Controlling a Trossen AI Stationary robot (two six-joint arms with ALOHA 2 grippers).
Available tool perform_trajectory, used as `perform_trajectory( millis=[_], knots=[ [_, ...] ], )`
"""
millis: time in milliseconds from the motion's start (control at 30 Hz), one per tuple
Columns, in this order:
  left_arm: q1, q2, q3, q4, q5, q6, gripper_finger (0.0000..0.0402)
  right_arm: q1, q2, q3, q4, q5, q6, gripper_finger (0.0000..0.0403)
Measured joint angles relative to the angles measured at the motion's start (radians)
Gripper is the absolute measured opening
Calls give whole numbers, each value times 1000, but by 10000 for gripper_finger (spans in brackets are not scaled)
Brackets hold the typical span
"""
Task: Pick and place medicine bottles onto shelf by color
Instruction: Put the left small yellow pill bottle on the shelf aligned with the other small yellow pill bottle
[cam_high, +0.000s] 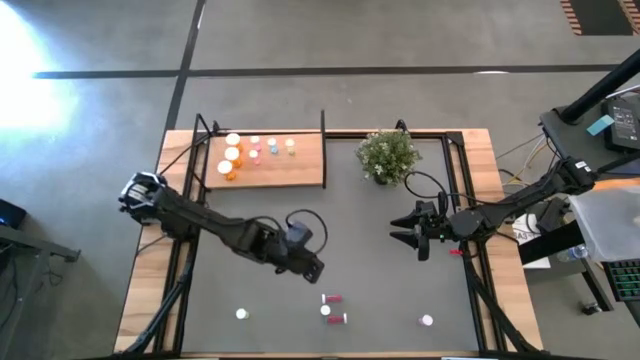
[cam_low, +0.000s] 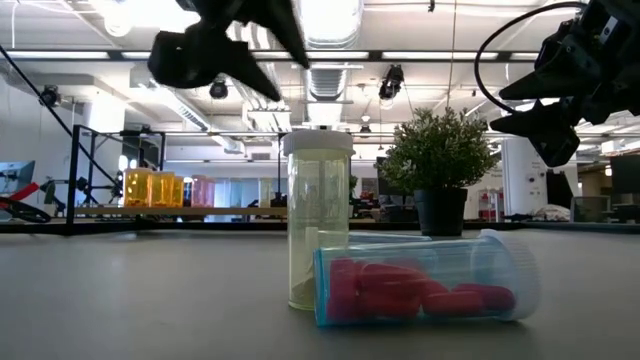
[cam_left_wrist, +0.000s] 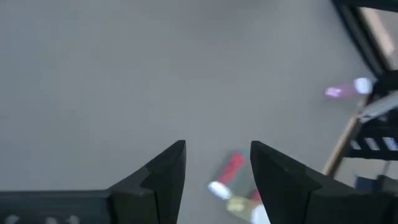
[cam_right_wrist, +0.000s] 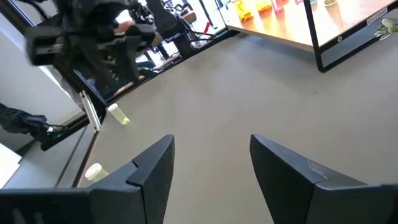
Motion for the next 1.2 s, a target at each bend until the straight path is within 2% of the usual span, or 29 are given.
perform_trajectory(
  millis=[400,700,1200],
  knots=[
    [-26,198,161,28,24,-53,170,0,0,0,1,0,0,201],
    [-37,221,209,38,47,-157,201,0,0,0,0,0,0,201],
    [-126,276,288,20,52,-293,203,0,0,0,-2,0,0,201]
  ],
)
